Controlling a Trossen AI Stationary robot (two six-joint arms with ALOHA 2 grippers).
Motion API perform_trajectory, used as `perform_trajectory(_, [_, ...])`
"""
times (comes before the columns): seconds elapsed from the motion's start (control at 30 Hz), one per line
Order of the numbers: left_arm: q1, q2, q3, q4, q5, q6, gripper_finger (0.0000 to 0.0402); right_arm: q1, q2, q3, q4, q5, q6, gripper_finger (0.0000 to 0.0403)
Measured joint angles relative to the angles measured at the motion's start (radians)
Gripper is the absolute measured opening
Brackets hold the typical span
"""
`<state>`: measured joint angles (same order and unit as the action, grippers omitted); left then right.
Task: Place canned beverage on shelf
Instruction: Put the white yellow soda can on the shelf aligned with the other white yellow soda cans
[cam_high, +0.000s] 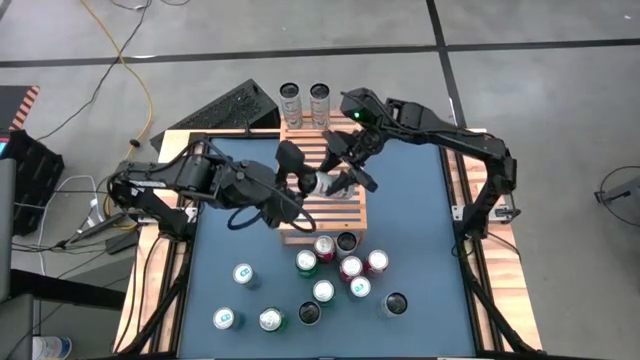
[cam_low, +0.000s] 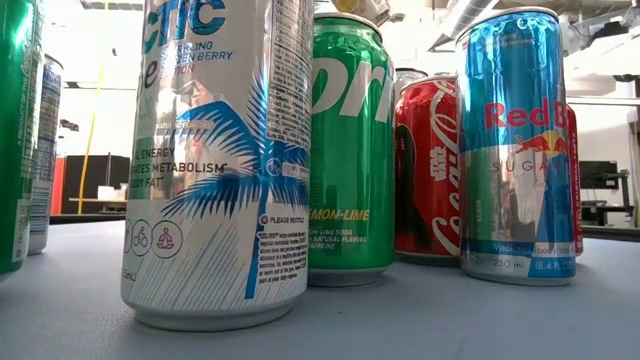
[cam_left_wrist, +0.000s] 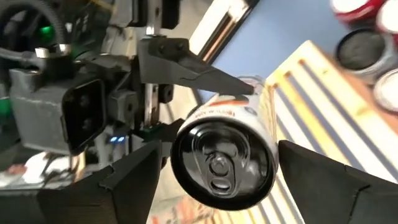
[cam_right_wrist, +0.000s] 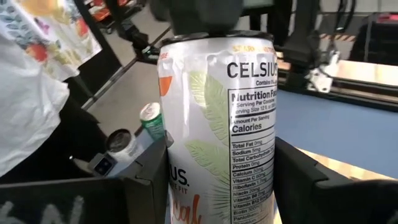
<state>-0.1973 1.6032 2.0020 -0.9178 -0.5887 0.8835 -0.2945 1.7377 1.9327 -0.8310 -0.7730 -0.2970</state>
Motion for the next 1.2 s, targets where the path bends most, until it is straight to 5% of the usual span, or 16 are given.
perform_trajectory(0.3, [-0.012,-0.016,0.003,0.033,-0.147,-0.152,0.0304,-0.134,-0.111,-0.001,0.013,0.175,-0.043,0.0201])
perform_trajectory(0.53, [0.062,-0.096,0.003,0.023,-0.009,-0.380,0.0304,-0.300,-0.242,-0.030,0.136,0.185,-0.037,0.0205])
perform_trajectory(0.73, [0.140,-0.158,0.002,0.026,0.204,-0.482,0.0304,-0.422,-0.322,-0.215,0.414,0.156,0.059,0.0206])
perform_trajectory(1.0, [0.153,-0.166,0.002,0.074,0.293,-0.487,0.0304,-0.506,-0.386,-0.610,0.978,0.082,0.315,0.0207])
perform_trajectory(1.2, [0.191,-0.176,-0.072,0.147,0.322,-0.516,0.0304,-0.506,-0.362,-0.756,1.218,0.160,0.363,0.0207])
